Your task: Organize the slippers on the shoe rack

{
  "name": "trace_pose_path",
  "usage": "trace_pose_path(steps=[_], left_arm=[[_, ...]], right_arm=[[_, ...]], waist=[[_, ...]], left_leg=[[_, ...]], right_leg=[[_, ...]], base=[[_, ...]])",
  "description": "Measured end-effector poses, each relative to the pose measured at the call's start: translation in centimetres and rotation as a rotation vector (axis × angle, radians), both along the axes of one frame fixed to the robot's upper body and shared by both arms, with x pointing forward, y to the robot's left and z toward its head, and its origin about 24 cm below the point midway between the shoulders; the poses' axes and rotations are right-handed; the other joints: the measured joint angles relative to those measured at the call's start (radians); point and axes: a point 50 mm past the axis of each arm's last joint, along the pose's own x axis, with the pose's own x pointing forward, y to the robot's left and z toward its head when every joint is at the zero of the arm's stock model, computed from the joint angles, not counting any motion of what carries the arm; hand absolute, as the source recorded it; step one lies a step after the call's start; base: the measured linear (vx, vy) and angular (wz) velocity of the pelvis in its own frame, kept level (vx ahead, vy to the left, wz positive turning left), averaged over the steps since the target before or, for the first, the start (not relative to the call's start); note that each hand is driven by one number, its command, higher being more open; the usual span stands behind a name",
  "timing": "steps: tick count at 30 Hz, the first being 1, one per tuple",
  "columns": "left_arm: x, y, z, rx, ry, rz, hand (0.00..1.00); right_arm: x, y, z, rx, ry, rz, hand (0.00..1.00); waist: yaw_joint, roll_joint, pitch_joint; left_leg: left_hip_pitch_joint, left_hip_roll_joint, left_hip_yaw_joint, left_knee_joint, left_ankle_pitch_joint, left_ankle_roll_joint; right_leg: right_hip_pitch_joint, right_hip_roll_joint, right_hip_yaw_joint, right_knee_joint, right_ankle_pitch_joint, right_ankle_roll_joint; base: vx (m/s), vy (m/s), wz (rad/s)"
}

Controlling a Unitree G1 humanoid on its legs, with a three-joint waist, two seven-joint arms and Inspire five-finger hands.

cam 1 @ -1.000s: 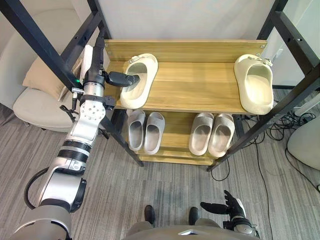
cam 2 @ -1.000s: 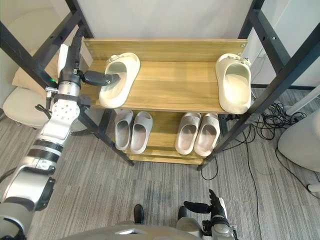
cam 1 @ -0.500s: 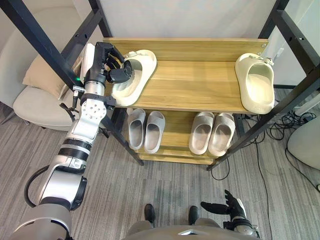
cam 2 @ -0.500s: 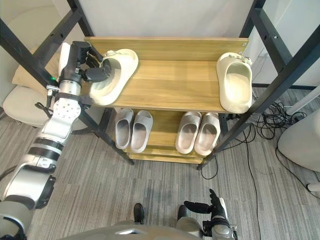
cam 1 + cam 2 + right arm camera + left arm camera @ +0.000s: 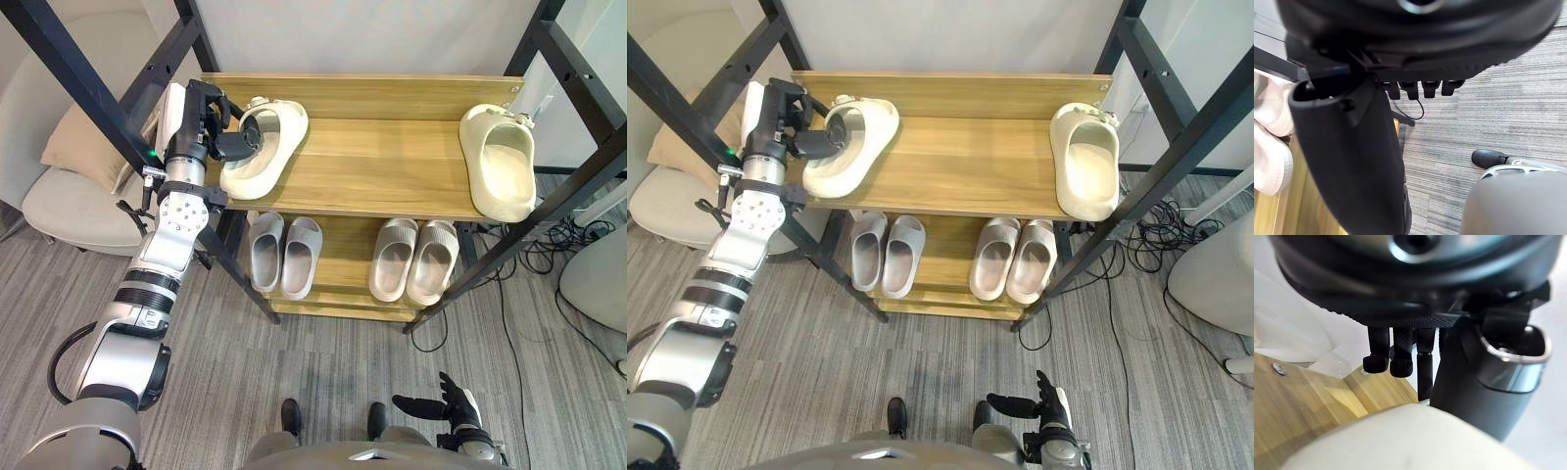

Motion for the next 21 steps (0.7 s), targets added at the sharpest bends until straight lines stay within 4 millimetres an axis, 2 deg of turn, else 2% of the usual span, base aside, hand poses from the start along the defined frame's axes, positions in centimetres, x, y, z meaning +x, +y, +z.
trace_pose_path(steps=[6,13,17,21], left_arm=[[0.2,-0.9,-0.2,0.015,0.014,-0.025,0.0],[0.8,-4.0,0.3,-0.016,-0.003,-0.108,0.0],[0.9,-4.9,0.3,-0.052,-0.007,-0.128,0.0],[1.1,-5.8,0.8,-0.071,-0.025,-0.144,0.0]], right_arm=[[0.0,0.0,0.0,0.0,-0.002,-0.001,1.0],[0.4,-0.4,0.3,-0.012,-0.022,-0.005,1.0],[0.4,-0.7,0.4,-0.018,-0.025,-0.004,1.0],[0.5,-0.8,0.5,-0.023,-0.028,-0.003,1.0]], waist=[[-0.005,0.002,0.001],[-0.041,0.03,0.019],[-0.055,0.041,0.025],[-0.056,0.049,0.03]], left_leg=[[0.0,-0.001,0.001,0.0,0.0,0.0],[-0.001,-0.003,0.012,0.0,0.0,0.0],[-0.001,-0.002,0.018,0.0,0.0,0.0],[-0.006,-0.001,0.025,0.0,0.0,0.0]], right_leg=[[-0.001,-0.001,0.0,0.0,0.0,0.0],[-0.005,-0.004,0.007,0.0,0.0,0.001],[-0.008,-0.003,0.011,0.0,0.002,-0.001],[-0.02,-0.003,0.02,0.004,0.004,-0.003]], base=[[0.0,0.0,0.0],[0.0,0.0,-0.03],[-0.01,0.003,-0.03],[-0.03,0.015,-0.07]])
